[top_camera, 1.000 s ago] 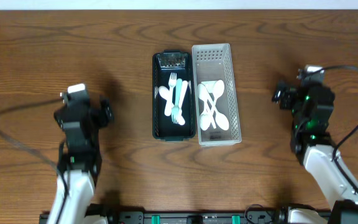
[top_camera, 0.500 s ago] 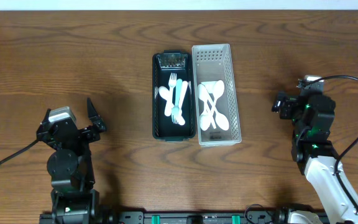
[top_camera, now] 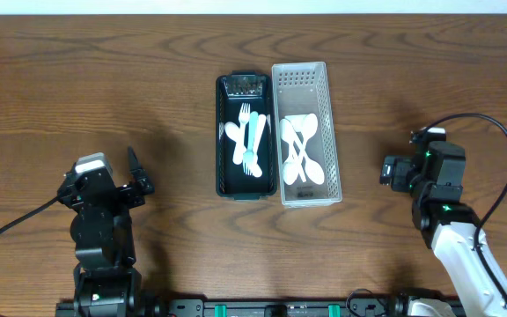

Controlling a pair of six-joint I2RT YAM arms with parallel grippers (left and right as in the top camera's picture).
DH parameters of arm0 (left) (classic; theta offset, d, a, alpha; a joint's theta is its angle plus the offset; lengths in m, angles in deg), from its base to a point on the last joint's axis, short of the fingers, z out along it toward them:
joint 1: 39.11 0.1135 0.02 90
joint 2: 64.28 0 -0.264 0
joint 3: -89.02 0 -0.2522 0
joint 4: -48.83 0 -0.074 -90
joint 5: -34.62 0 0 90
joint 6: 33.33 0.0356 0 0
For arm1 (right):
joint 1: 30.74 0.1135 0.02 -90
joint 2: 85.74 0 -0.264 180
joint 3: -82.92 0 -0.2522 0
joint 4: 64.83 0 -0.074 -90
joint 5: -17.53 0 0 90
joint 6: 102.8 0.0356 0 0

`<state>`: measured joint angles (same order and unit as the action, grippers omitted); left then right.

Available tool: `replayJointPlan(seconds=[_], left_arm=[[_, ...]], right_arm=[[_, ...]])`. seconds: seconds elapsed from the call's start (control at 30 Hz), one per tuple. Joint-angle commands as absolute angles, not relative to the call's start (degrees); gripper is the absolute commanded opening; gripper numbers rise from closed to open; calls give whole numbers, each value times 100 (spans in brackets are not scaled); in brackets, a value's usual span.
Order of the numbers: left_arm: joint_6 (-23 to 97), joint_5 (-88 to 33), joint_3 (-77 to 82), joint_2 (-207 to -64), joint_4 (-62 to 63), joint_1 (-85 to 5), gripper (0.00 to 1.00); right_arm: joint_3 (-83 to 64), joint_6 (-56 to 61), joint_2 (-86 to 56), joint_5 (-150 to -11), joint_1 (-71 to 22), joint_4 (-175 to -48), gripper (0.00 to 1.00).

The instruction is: Pack container

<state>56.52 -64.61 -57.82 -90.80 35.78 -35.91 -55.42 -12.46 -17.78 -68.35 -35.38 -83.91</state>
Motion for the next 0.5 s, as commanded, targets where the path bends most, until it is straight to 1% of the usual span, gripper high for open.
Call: replayJointPlan(seconds=[0.0, 0.1, 0.27, 0.47], left_arm=[[5685, -6489, -5723, -9049, 3453, -3608, 98], [5687, -6489, -5723, -9049, 3217, -3608, 98], [5687, -6489, -5723, -9062, 2660, -3608, 98], [5687, -6489, -5723, -9115, 2050, -3608, 98]], right_arm=[[-5526, -1309, -2254, -6798, -3484, -8776, 99], [-5526, -1309, -2820, -6798, -3466, -9344, 99], [-5526, -1309, -4151, -6798, -3346, -10254, 99], [-5526, -1309, -5460, -6798, -2937, -10658, 99]])
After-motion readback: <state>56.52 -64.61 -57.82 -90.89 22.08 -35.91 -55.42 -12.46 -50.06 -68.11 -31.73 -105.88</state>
